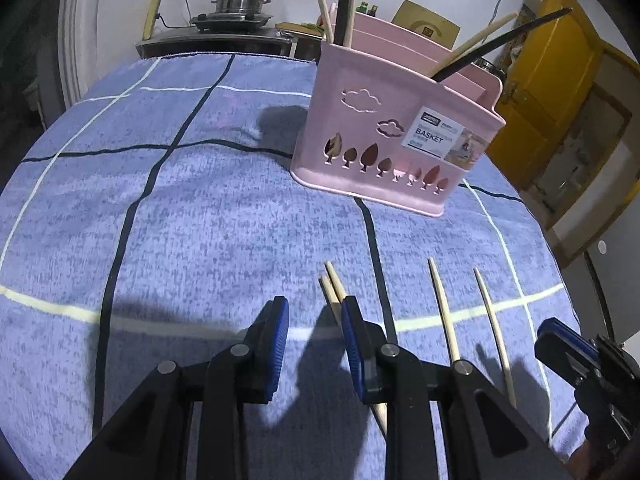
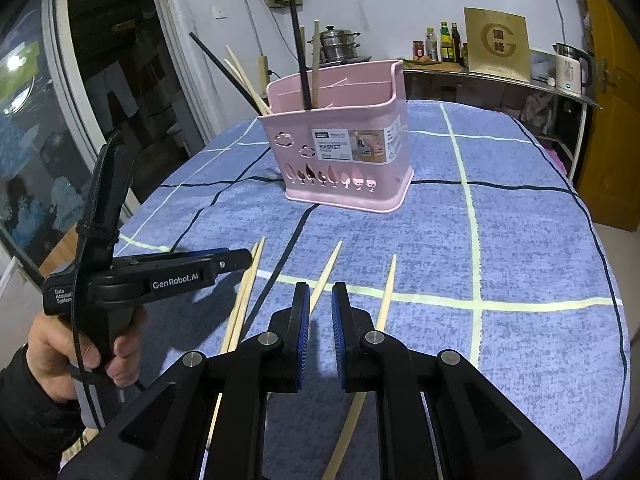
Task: Organize utensils
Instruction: 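Withdraw both open tools back over the remaining wooden chopsticks, then close the left tool on a wooden chopstick while the right tool grasps another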
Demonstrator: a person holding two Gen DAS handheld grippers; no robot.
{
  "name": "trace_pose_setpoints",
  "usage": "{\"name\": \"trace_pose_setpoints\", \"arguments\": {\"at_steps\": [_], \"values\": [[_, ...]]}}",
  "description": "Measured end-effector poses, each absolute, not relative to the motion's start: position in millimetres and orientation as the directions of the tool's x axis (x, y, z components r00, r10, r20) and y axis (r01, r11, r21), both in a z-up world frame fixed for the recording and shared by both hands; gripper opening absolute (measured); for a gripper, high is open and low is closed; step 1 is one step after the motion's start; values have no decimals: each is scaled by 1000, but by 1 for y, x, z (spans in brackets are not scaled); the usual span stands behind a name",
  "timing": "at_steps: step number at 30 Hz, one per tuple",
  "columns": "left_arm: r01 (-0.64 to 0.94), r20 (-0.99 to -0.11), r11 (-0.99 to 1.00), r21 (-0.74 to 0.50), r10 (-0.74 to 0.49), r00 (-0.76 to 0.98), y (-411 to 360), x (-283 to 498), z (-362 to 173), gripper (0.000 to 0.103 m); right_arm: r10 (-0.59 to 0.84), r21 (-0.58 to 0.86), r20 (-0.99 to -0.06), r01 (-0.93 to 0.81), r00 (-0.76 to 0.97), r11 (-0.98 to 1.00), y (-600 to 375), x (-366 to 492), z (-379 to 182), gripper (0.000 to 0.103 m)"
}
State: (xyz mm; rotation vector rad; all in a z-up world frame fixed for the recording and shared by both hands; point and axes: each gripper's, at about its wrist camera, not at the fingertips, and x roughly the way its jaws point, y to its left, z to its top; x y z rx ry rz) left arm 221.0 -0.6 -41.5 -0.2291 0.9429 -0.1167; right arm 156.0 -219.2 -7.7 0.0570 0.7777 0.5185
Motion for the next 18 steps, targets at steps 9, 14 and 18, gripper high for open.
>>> {"name": "trace_pose_setpoints", "arguments": {"at_steps": [9,14,18], "values": [[0,-785,980,-199,-159,598,-8,224,-43,28,471,250,-653,-418,593,873,-224,158,-11,11],[-25,-770,972,-233,-168,615,0,220,-44,28,474,254,-653,-420,590,872,-225,158,-12,11],[-25,-770,983,-181,-126,626,-5,221,-45,29,475,256,-652,-419,590,871,-224,159,-13,11]]}}
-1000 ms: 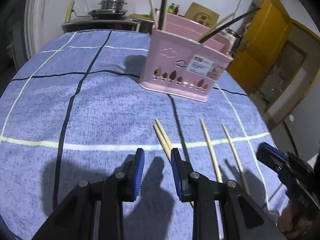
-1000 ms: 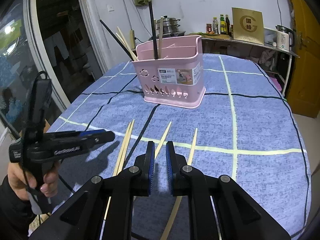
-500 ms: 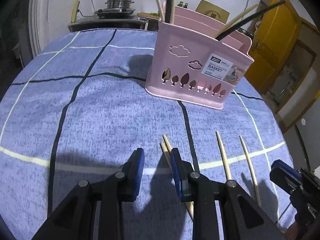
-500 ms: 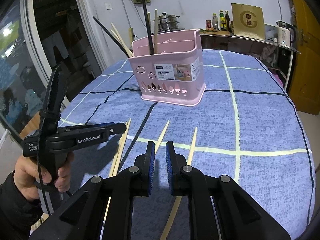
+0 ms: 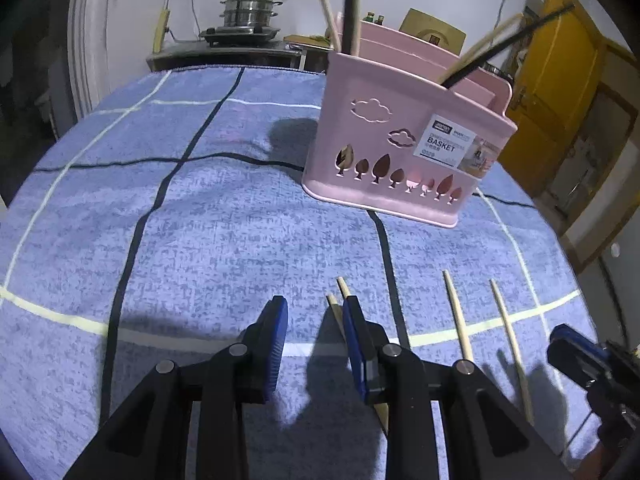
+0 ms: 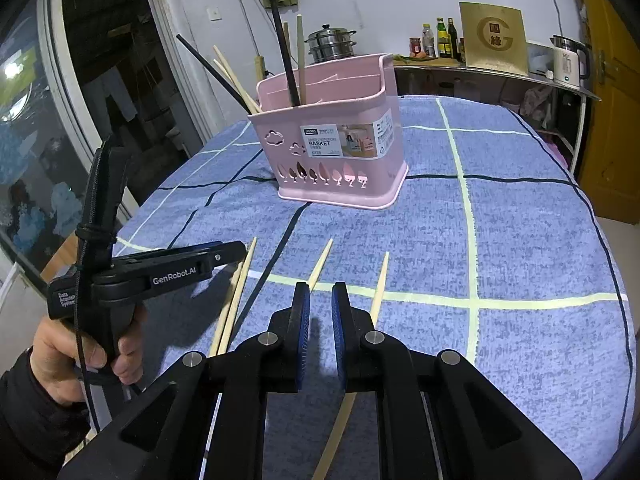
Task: Organize utensils
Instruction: 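Close the left tool on a wooden chopstick while the right tool grasps another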
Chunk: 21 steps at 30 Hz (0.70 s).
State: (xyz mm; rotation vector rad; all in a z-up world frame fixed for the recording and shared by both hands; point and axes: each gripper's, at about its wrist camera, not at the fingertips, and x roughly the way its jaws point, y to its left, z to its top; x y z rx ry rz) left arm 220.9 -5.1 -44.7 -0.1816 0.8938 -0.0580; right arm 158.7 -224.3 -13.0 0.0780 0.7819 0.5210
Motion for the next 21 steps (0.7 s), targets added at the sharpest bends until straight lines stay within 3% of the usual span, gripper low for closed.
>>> {"name": "trace_pose_setpoints", "arguments": {"at_steps": [8,13,16,21], "values": [[-32,-783,999,-29,-3,621,-31,222,-46,36,476,257,-649,-418,593,871,-225,157,-13,11],[-19,-784,999,-46,-25,620,-29,219,-46,36,467,246,-655,-417,594,875,-222,157,-11,11],[-3,-783,999,-41,-31,622,-27,213,-46,30,454,225,-665,-421,592,879,-216,160,-11,11],[9,-779,999,-41,-38,626,-20,206,-45,9,426,193,-701,-422,573,886,-200,170,-16,11]]}}
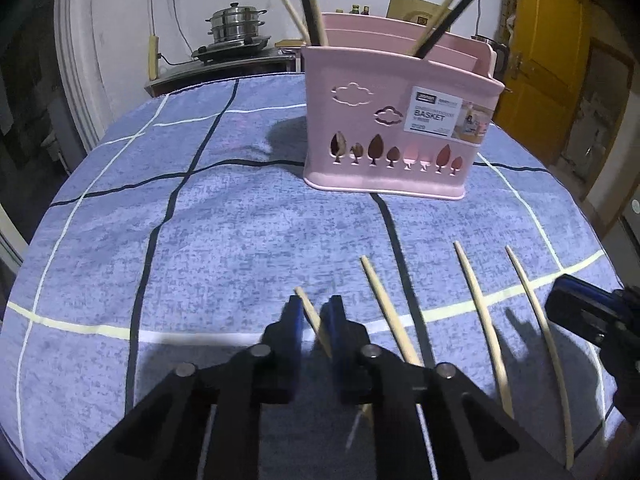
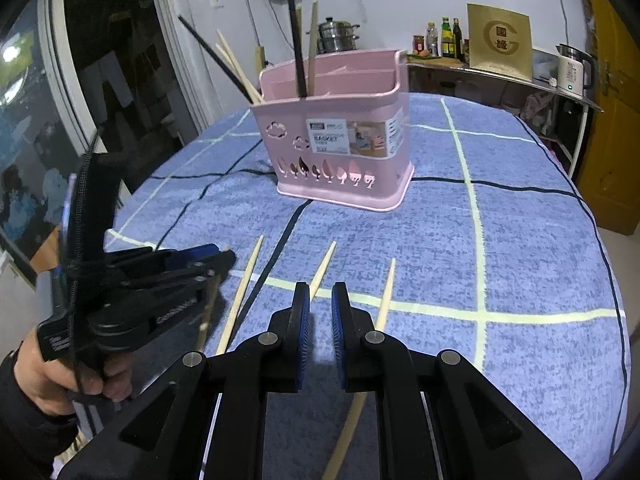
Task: Organize utensils
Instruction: 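Close the left tool on a wooden chopstick while the right tool grasps another, then lift both wooden chopsticks and carry them over the pink basket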
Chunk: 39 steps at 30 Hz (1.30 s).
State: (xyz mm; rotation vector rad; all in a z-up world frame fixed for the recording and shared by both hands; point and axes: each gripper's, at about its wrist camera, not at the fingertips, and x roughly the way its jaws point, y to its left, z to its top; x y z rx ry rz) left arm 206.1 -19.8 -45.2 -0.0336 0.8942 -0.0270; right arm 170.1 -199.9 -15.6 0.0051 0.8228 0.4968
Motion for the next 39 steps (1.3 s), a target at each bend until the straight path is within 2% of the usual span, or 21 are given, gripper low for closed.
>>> {"name": "trace_pose_setpoints", "arguments": {"at_steps": [2,14,24,29,39], "values": [[22,-781,998,-53,-56,622,-15,209,-45,5,420,182,-716,-432,558,884,-190,177,-18,11],[104,-794,989,-105,-147,591,13,224,-44,5,316,127,-805,-376,502,918,-165,219,-43,11],[212,-836,977,-11,-125,534,-1,229,-43,6,283,98,-818,-362,502,927,-159,228,-40,11],[230,-844,972,38,-92,528,-6,227,-44,6,275,88,-821,-366,500,926,-155,229,-41,7],[198,-823,980,-38,-143,550,10,229,-26,5,344,131,-764,-391,546,911,-157,219,-13,5]]}}
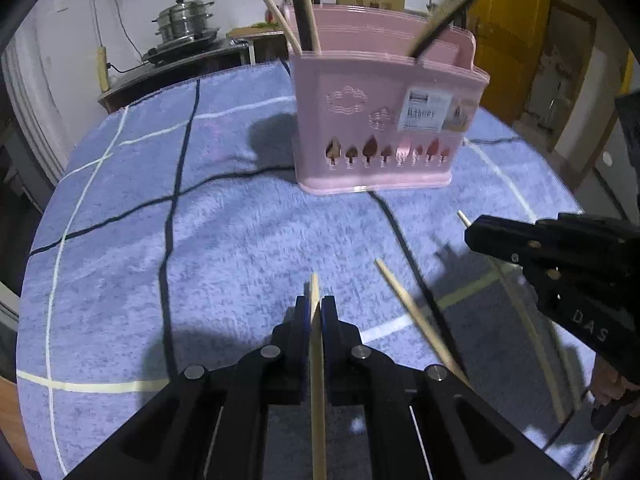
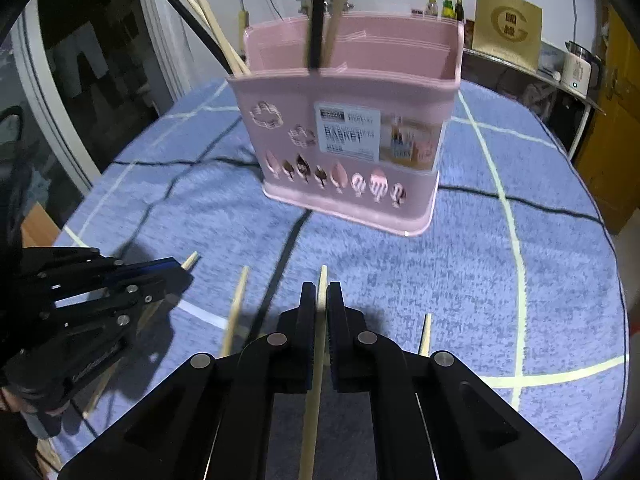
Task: Organize utensils
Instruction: 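Lift both wooden chopsticks and carry them over the pink basket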
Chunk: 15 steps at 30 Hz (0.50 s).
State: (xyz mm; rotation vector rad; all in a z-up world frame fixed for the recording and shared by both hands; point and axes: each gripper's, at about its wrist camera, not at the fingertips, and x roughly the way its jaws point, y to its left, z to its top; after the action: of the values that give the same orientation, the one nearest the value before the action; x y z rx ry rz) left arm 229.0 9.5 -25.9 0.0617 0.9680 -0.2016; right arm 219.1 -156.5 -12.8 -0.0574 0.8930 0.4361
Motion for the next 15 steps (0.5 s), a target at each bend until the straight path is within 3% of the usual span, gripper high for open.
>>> {"name": "trace_pose_setpoints", "arguments": {"at_steps": [15], "values": [[220,-664,973,-68,-209,718,22,210,88,5,422,149,-593,-421,686,895,-171,195,82,5]]}}
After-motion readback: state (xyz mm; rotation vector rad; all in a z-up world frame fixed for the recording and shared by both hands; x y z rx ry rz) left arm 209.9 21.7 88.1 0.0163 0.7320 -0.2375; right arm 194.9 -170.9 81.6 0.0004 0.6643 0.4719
